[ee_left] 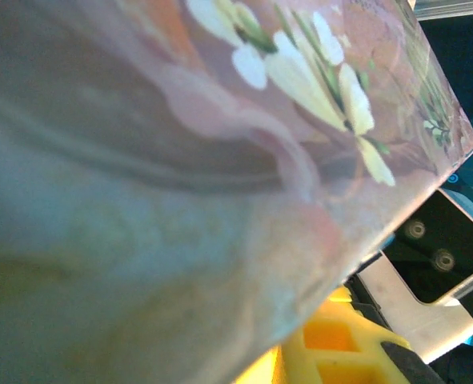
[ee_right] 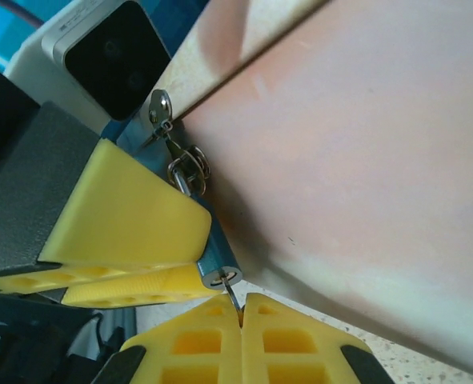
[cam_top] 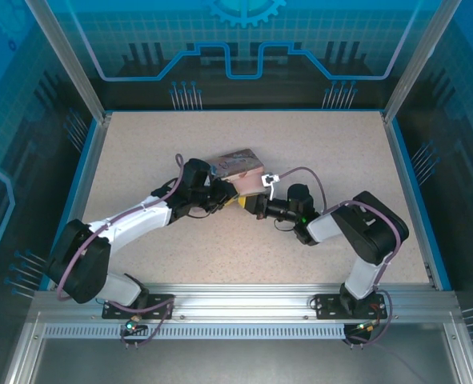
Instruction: Unlock a padlock with a key
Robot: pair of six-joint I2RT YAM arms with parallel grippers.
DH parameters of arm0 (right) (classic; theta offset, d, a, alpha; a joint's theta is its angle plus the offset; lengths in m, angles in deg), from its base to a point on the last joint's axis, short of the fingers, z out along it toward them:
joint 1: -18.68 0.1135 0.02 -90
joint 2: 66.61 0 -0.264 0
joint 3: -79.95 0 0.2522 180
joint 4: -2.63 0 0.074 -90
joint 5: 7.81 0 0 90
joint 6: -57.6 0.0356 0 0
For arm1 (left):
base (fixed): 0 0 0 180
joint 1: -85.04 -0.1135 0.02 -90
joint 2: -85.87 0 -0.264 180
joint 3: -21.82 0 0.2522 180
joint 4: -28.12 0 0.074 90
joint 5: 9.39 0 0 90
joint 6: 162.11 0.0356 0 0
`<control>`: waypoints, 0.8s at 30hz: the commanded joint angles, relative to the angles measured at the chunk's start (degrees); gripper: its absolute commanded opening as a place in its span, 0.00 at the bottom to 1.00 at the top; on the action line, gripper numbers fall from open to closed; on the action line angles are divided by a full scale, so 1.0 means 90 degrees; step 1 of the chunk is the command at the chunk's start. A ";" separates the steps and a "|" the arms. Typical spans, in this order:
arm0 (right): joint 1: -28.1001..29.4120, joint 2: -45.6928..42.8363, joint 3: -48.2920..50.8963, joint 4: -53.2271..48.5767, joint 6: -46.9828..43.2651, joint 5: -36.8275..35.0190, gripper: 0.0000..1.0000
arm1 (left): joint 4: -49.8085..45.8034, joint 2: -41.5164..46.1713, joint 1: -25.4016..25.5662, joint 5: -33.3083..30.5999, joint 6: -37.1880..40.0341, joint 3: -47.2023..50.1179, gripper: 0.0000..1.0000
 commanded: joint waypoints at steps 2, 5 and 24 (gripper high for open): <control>-0.0034 0.0094 -0.0036 0.1107 0.1331 0.0160 0.00 | 0.0620 0.0214 0.0021 0.0283 0.0391 0.0124 0.00; -0.0058 0.0131 -0.0149 0.1259 0.1833 0.0159 0.00 | 0.0941 0.0205 0.0015 0.0338 0.0354 0.0311 0.00; -0.0034 0.0300 -0.0621 0.1507 0.4005 0.0101 0.00 | 0.1973 0.0237 0.0027 0.0381 0.0509 0.0917 0.00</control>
